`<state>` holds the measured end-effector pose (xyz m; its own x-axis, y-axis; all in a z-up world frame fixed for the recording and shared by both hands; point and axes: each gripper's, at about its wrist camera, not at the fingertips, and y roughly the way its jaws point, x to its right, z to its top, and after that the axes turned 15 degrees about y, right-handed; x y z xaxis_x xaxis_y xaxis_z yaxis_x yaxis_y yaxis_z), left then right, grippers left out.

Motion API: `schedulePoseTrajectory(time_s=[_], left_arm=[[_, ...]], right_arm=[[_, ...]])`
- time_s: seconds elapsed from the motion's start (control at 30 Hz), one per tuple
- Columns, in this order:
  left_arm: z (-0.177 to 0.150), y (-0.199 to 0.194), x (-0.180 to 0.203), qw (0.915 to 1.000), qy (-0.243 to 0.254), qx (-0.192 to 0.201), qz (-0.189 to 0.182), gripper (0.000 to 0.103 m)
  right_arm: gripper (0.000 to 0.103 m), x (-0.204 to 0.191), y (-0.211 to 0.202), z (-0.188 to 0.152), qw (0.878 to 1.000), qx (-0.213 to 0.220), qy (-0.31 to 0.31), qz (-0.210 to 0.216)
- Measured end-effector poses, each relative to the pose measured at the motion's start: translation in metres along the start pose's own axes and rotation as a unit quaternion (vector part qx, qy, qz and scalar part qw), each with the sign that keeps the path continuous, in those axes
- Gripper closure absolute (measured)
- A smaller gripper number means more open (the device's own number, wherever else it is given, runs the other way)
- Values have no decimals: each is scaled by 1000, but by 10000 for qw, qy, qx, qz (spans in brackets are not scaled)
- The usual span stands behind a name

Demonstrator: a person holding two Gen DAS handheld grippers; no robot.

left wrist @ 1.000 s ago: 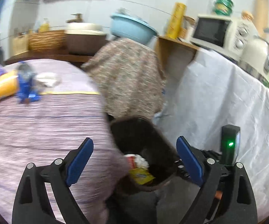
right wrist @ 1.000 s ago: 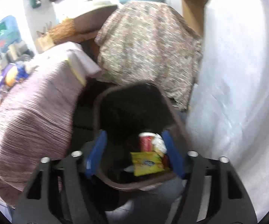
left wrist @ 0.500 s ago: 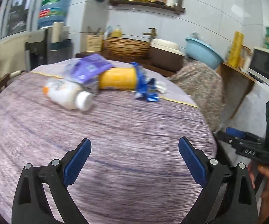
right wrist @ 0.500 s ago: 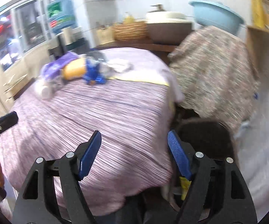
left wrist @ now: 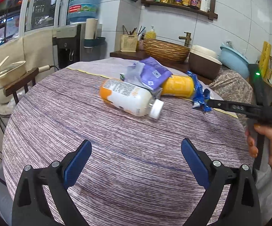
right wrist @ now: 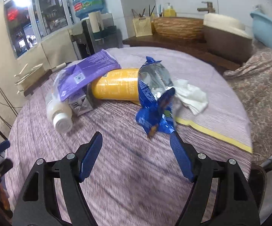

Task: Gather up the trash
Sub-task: 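Move both tools back over the table toward the remaining trash, then grasp the blue chip bag with the right tool while the left tool grasps the purple snack bag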

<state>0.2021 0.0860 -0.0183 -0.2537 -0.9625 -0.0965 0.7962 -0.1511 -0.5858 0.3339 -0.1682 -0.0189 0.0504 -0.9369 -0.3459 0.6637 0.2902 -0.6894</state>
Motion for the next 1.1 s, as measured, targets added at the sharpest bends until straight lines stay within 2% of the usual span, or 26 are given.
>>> schedulePoseTrajectory(time_s=[0.1,0.23,0.3,0.33,0.37,0.4,0.53,0.7,0.87,0.97,1.07,1.1], left_arm=[[3,4,-5,9999,99,-4,36,9],[7,13,-11,9999,107,-62,-16,9],[11,19,-13,9999,110,-77,-16,9],[14,21,-14,9999,145,-71,-10,9],[16,23,-14,9998,174,-67,-2,9],[20,26,-14,9998,204,-60,-11,9],[35,38,-23,9998,141,10,-112,9],[71,64,-32,9994,11,92,-323,9],[108,94,-31,9986,138,146,-490,9],[124,115,-32,9987,99,-9,-492,9],[131,135,-36,9976,-51,-281,-636,16],[133,140,-37,9970,-91,-356,-681,23]], right_arm=[[29,0,30,14,9994,-106,123,-318],[32,1,59,28,9980,-258,288,-509],[47,0,67,32,9972,-368,310,-564],[51,0,71,32,9969,-404,324,-590],[62,0,74,33,9966,-399,316,-651],[66,0,74,32,9965,-373,293,-693],[71,2,65,29,9971,-183,181,-714],[72,3,39,17,9976,101,-71,-683],[72,-3,8,5,9986,287,-166,-402],[72,-11,-13,-7,9981,422,-349,-265],[72,-13,-32,-20,9980,463,-415,-78],[72,-12,-36,-23,9980,467,-427,-35]])
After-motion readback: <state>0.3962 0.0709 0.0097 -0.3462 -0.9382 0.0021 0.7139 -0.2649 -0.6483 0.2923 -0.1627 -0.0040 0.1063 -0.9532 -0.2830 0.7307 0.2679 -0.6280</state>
